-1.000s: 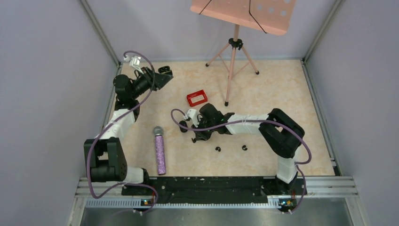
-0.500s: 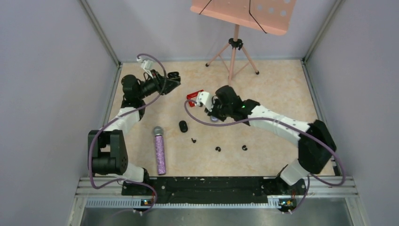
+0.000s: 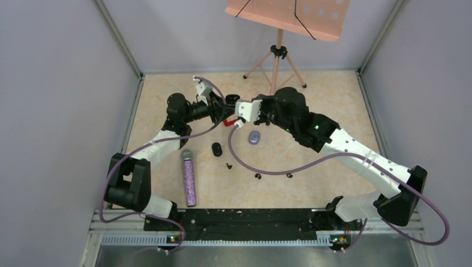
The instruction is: Insert the wireless bluetooth earbuds into the charging case
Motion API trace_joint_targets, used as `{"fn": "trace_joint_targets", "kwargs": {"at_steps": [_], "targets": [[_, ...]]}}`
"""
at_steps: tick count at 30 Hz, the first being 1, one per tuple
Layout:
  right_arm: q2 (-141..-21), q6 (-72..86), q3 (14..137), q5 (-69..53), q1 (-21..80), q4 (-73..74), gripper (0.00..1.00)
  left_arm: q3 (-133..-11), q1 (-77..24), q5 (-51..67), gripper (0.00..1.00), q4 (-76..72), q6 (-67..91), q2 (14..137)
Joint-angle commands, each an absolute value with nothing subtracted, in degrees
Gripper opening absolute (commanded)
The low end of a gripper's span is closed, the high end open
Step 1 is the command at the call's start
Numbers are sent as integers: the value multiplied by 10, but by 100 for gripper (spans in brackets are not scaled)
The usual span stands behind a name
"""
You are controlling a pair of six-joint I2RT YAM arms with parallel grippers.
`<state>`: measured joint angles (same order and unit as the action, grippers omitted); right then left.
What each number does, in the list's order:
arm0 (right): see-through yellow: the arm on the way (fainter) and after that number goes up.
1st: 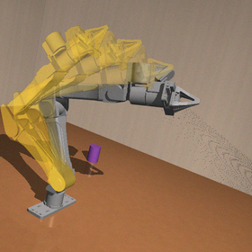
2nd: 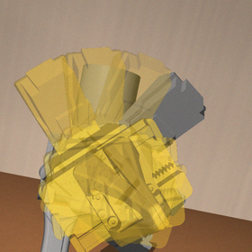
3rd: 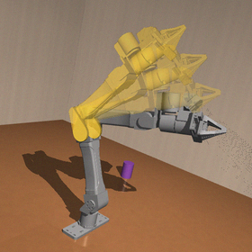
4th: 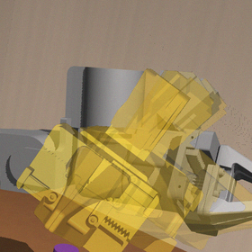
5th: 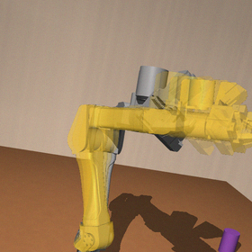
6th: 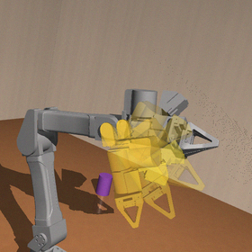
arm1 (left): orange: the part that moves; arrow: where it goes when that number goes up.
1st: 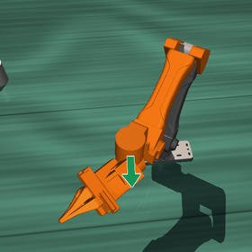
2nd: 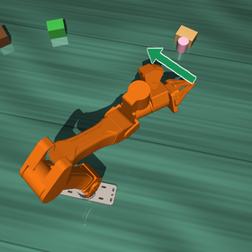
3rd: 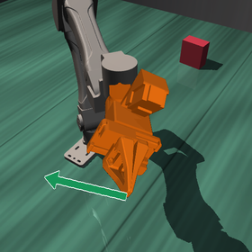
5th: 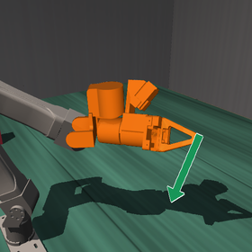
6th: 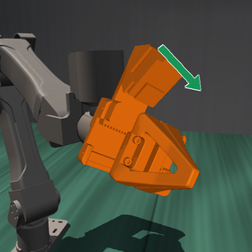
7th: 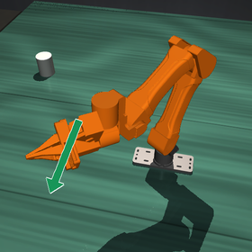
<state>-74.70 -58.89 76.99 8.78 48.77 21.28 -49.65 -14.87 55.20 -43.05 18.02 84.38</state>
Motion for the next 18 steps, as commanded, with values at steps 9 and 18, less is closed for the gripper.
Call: {"fn": "trace_joint_targets", "kwargs": {"at_steps": [9, 18], "targets": [[-753, -621, 806, 154, 553, 176, 0, -456, -190, 540, 0, -450, 138, 764], [-812, -511, 908, 128, 552, 278, 0, -438, -190, 549, 0, -486, 184, 743]]}}
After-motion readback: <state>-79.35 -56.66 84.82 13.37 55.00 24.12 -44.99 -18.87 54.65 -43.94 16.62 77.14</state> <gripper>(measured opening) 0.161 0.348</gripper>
